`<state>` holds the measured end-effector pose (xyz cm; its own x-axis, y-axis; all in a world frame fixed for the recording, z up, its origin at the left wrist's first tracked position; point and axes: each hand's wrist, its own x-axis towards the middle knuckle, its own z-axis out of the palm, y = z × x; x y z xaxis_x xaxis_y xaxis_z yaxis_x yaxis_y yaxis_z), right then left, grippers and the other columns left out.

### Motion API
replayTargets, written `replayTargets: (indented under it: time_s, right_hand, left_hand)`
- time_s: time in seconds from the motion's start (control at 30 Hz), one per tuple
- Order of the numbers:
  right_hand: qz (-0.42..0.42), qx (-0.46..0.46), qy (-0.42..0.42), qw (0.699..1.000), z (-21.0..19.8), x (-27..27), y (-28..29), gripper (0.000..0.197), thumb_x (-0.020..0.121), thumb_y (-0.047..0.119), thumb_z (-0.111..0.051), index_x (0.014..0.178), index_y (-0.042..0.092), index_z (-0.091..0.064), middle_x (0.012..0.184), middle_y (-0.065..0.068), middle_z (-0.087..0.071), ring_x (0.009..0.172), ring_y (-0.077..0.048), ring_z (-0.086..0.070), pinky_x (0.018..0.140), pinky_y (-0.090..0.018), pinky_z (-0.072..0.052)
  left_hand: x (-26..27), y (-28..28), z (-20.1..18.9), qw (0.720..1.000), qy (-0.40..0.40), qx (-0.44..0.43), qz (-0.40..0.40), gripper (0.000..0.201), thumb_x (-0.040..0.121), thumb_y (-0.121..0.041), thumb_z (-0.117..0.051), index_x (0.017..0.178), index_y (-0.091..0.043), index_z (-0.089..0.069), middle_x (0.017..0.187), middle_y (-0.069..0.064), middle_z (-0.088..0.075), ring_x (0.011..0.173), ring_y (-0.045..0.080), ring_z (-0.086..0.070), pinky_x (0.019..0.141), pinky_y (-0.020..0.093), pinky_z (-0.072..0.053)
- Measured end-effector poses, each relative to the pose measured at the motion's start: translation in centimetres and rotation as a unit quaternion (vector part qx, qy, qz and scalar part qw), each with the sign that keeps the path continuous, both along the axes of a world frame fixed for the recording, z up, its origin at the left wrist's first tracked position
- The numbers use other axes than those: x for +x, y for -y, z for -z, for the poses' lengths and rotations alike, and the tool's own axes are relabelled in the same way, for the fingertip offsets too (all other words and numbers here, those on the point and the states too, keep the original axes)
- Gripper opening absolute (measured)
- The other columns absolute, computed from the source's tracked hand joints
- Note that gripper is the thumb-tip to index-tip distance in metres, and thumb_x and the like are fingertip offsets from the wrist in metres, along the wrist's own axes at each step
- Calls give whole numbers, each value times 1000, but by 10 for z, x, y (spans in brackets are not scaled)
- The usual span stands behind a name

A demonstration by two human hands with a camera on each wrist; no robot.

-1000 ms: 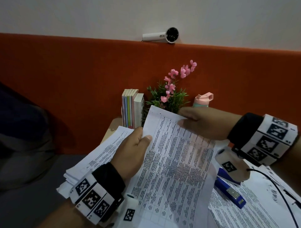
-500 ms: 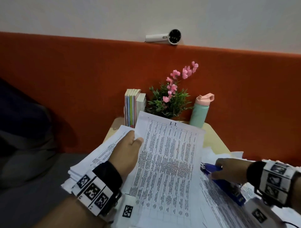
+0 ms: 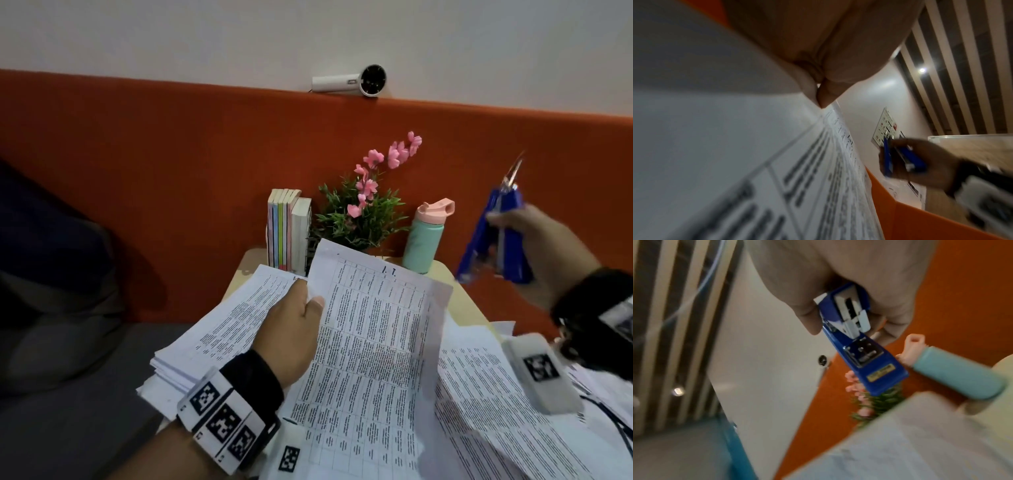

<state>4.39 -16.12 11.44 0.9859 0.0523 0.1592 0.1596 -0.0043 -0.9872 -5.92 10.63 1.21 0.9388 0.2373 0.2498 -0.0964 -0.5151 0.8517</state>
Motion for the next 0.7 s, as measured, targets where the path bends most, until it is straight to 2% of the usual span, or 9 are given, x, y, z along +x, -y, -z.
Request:
replayTargets:
  time_s: [0.07,0.13,0.2,0.3,0.37,0.4,0.47,0.6,0.7]
  right_hand:
    - [-22,68,37,997,-21,-4,-24,17,93,18,-56,108,27,-52,99,-3,-56,86,-19,-62,79,-39,-56]
    - [-34,89,74,993,-29,-8,-52,22,94,16,-53,114,24,-50,98,-2,-58,87,-17,-64,77,-37,-57]
    - [-26,75,93,992,-29,-12,-78,21,95,17,-51,115,22,-49,97,0,-58,87,-16,-63,75,-36,-55]
    - [-28,91,81,992,-23,-17,-106,10,96,20,-49,105,22,-51,87,3,-56,79,-13,-60,71,-33,-54]
    - [-22,97,63,993,-18,-20,-119,4,97,24,-47,94,23,-51,81,3,-54,74,-15,-58,71,-34,-53]
    - [-16,93,57,994,-16,-21,-124,8,97,27,-47,91,24,-50,79,3,-53,73,-16,-57,72,-35,-53]
    - [-13,84,59,995,-12,-22,-130,16,97,34,-46,87,22,-50,77,0,-53,72,-20,-58,72,-41,-53]
    - [-7,58,80,995,-6,-25,-134,33,93,48,-46,84,17,-50,80,-9,-56,73,-37,-60,74,-54,-56]
    - [8,30,102,994,-5,-26,-136,48,80,66,-45,82,18,-51,78,-8,-51,71,-28,-54,80,-60,-52]
  left_hand:
    - [-1,8,0,1000,4,13,13,29,105,-30,-41,78,-19,-37,66,1,-46,62,21,-44,59,38,-35]
    - [-4,18,-2,999,9,31,15,30,105,-30,-39,78,-20,-34,65,-3,-41,60,18,-38,57,36,-30]
    - [-4,23,-1,999,13,45,14,28,105,-33,-38,81,-20,-37,67,-1,-46,62,21,-42,57,39,-34]
    - [-4,29,-1,998,20,63,17,23,105,-34,-35,90,-18,-43,74,1,-55,69,23,-52,64,42,-45]
    - [-5,32,1,996,20,82,22,21,106,-34,-35,87,-27,-41,72,-4,-55,64,15,-51,59,37,-43]
    - [-6,34,1,995,20,96,22,23,106,-33,-35,84,-29,-38,68,-6,-51,59,11,-47,53,33,-39]
    - [-7,36,1,993,21,112,22,25,106,-31,-37,80,-30,-34,64,-7,-46,54,10,-41,52,29,-33]
    - [-5,39,-1,991,18,130,26,24,104,-25,-40,83,-32,-32,72,-6,-55,61,12,-50,54,32,-37]
    - [-3,41,-2,989,15,144,24,11,103,-25,-41,94,-27,-36,82,0,-62,75,23,-60,61,37,-47]
